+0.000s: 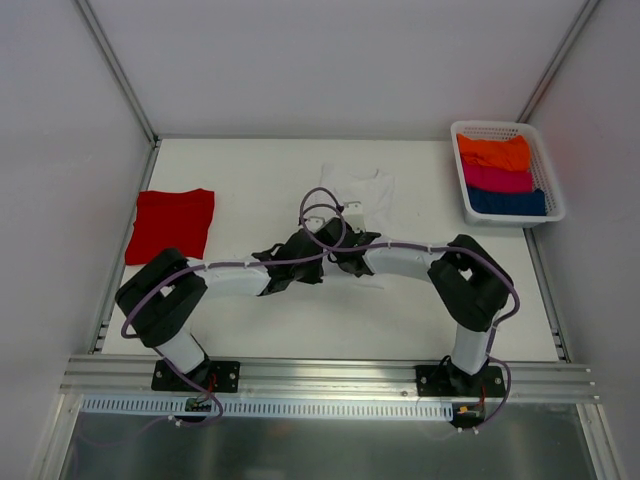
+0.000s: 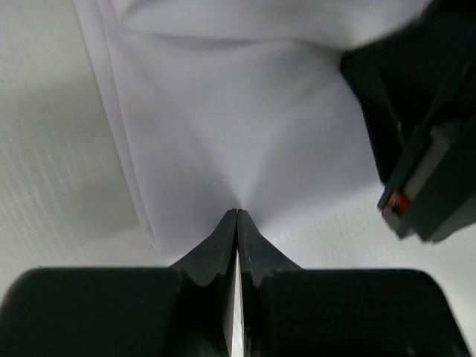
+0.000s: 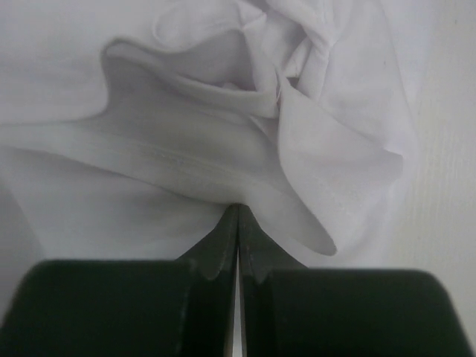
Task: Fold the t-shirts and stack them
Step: Fold the folded rectangular tshirt in 1/3 of the way
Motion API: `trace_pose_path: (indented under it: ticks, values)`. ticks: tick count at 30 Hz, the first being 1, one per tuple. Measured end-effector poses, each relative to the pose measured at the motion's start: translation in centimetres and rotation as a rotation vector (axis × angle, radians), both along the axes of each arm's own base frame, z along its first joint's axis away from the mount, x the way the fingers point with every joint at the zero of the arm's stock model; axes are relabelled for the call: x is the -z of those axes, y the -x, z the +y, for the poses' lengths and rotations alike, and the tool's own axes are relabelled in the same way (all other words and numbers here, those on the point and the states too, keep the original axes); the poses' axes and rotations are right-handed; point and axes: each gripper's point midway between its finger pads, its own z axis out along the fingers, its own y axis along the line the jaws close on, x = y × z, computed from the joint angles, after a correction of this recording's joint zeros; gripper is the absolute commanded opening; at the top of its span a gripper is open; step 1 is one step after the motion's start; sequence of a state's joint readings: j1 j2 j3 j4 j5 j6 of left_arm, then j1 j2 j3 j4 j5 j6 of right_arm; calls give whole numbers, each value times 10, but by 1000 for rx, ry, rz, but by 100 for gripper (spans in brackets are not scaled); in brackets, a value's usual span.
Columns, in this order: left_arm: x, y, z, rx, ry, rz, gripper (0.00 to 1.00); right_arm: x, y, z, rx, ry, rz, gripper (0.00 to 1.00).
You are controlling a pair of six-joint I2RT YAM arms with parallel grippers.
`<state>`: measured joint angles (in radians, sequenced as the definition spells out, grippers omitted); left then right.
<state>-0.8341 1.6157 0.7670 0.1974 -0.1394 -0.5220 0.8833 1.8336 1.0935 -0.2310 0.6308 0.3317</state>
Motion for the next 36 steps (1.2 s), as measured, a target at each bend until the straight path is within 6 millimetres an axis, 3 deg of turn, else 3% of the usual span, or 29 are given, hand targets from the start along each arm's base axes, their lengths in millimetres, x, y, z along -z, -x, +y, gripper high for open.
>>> trace_pose_path:
  ticks: [5,15,25,27,30,33,36]
  values:
    - [11,11,5,9,-18,19,0,-10,-18,8,-2,-21,-23,1]
    - [11,14,5,16,-6,8,0,-15,-28,7,-22,5,-20,0]
    - [10,22,14,0,17,7,0,-13,-62,21,-32,25,-26,0]
    - [11,28,21,-13,23,15,0,-18,-80,17,-12,12,-37,1]
    - [13,35,28,-16,18,27,0,-37,-118,-5,55,-3,-78,0]
    - [16,39,32,-24,18,38,0,-67,-156,-33,127,-4,-144,0]
    - [16,41,33,-30,22,41,0,-96,-177,-45,151,1,-200,0]
